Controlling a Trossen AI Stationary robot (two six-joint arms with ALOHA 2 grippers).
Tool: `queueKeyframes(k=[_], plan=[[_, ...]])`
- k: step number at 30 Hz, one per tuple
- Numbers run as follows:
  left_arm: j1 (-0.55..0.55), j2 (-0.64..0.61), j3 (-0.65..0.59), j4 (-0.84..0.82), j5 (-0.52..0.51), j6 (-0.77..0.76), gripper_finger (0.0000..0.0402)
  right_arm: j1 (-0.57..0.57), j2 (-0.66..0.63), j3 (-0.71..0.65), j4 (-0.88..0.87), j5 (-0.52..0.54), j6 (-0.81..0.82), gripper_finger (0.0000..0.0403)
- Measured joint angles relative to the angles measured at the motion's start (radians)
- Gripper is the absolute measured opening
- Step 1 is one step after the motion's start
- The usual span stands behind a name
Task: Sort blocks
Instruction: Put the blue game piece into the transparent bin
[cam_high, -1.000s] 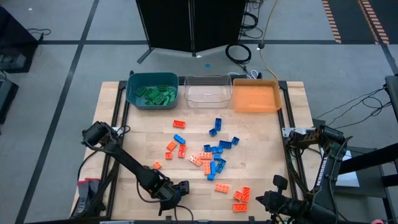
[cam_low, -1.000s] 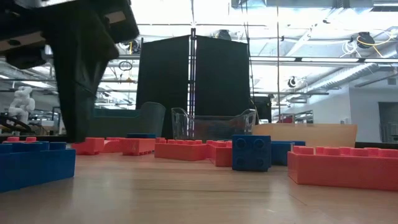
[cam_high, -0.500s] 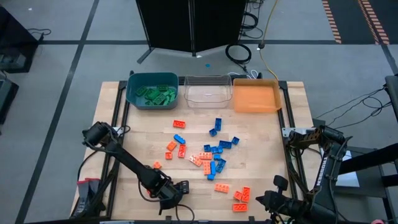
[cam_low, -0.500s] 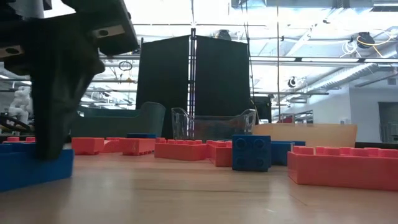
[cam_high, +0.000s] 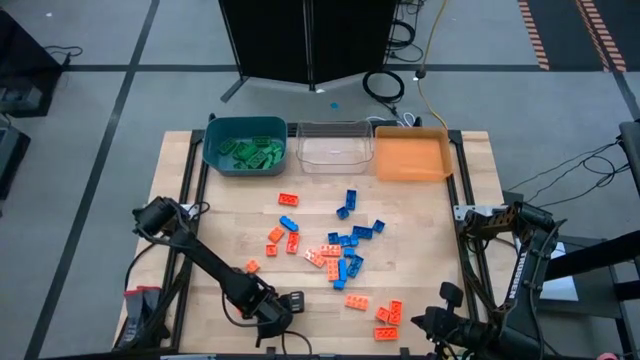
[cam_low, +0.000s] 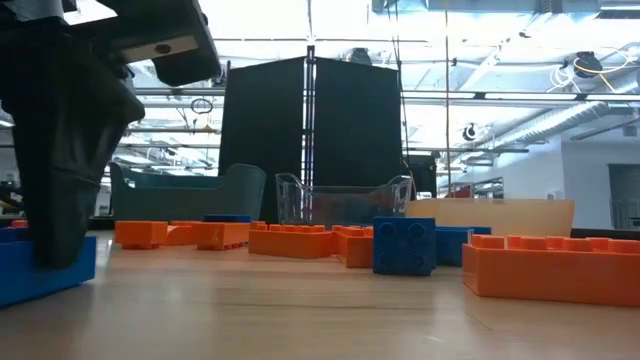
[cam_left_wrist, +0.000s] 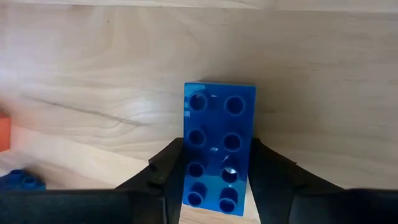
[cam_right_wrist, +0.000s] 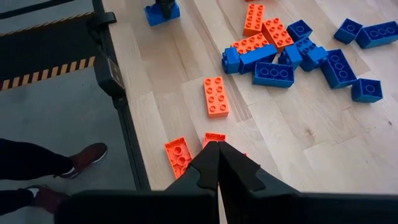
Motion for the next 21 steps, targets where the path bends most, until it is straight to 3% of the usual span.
queueKeyframes(k=[4,11,21], plan=[[-0.001,0.005,0.019,-0.026,-0.052,-0.037,0.0143,0.0,0.0,0.0,0.017,0.0,0.0,0.0],[0.037,-0.001,0.111,-0.163,-0.119,-0.252,0.0141,0.0,0.0,0.0,0.031,0.0,0.0,0.0],[0.142,-0.139,0.191,-0.199,-0.154,-0.577,0.014,0.0,0.0,0.001,0.031,0.0,0.002,0.0]])
